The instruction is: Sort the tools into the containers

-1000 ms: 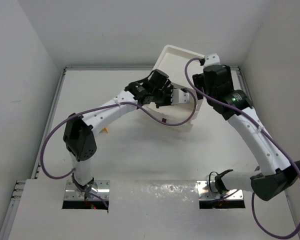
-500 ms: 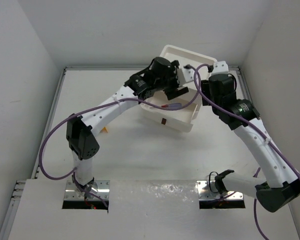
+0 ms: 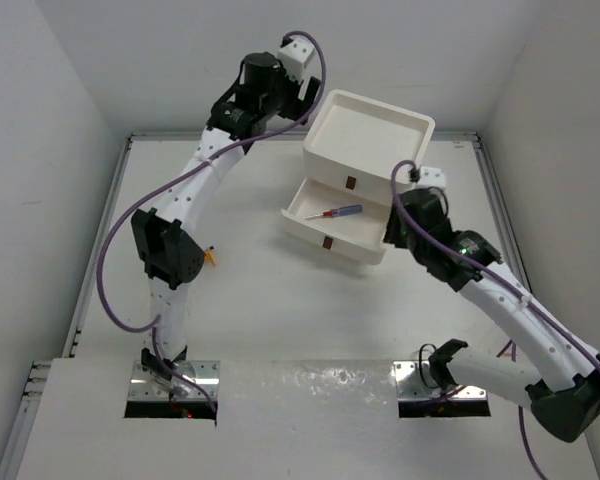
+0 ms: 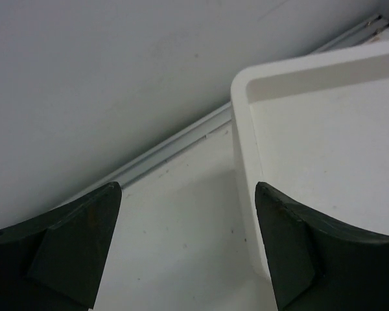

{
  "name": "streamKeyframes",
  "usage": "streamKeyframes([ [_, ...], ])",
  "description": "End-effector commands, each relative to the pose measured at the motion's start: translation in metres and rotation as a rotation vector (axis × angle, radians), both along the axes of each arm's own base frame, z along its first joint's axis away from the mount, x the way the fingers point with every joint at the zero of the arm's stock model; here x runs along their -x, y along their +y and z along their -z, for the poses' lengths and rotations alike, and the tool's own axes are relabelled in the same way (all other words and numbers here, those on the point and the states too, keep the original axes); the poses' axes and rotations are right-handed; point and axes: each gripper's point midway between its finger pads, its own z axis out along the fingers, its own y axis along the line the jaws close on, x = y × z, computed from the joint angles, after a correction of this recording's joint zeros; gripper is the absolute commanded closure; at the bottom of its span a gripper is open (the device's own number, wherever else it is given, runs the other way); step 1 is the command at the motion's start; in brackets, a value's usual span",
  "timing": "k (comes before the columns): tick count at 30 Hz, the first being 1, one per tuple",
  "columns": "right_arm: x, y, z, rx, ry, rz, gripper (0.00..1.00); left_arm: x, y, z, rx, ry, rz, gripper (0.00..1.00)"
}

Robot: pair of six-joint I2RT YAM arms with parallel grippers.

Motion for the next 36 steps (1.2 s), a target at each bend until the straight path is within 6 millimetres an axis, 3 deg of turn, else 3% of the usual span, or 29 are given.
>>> streamKeyframes([
  [1,0.007,0.044,-0.003,-0.100,-0.066,-0.007,0.59,0.000,-0.033,0.027,0.039,0.058,0.050,0.19],
  [3,0.020,0.067,0.002,-0.109,-0.064,-0.034,0.44,-0.005,-0.037,0.031,0.045,0.037,0.061,0.18],
  [4,0.022,0.071,0.006,-0.110,-0.062,-0.020,0.31,-0.008,-0.036,0.033,0.033,0.029,0.059,0.18],
  [7,0.033,0.101,0.032,-0.128,-0.030,-0.065,0.21,-0.015,-0.035,0.042,0.024,0.027,0.055,0.18],
  [10,0.035,0.122,0.055,-0.113,0.024,-0.096,0.24,-0.014,-0.040,0.048,0.039,0.046,0.077,0.18],
  [12,0.034,0.135,0.071,-0.115,0.065,-0.114,0.33,-0.015,-0.043,0.053,0.047,0.052,0.084,0.20],
  [13,0.033,0.140,0.075,-0.113,0.072,-0.127,0.43,-0.016,-0.045,0.059,0.046,0.064,0.085,0.21],
  [16,0.022,0.160,0.081,-0.116,0.065,-0.161,0.52,-0.023,-0.041,0.079,0.029,0.095,0.047,0.32],
  [18,0.018,0.168,0.084,-0.117,0.079,-0.158,0.52,-0.026,-0.041,0.093,0.018,0.116,0.037,0.38],
  [19,0.016,0.168,0.096,-0.090,0.098,-0.141,0.51,-0.027,-0.041,0.100,0.013,0.129,0.033,0.42],
  [22,0.008,0.159,0.105,-0.059,0.082,-0.065,0.50,-0.027,-0.041,0.110,0.018,0.149,0.025,0.44],
  [27,-0.019,0.147,0.106,-0.109,-0.003,0.071,0.49,-0.028,-0.039,0.119,0.013,0.160,0.014,0.46],
  [34,-0.052,0.135,0.117,-0.101,-0.039,0.167,0.54,-0.023,-0.046,0.136,0.013,0.204,0.051,0.75],
  [36,-0.059,0.128,0.120,-0.098,-0.041,0.199,0.55,-0.018,-0.049,0.136,0.018,0.212,0.081,0.80],
])
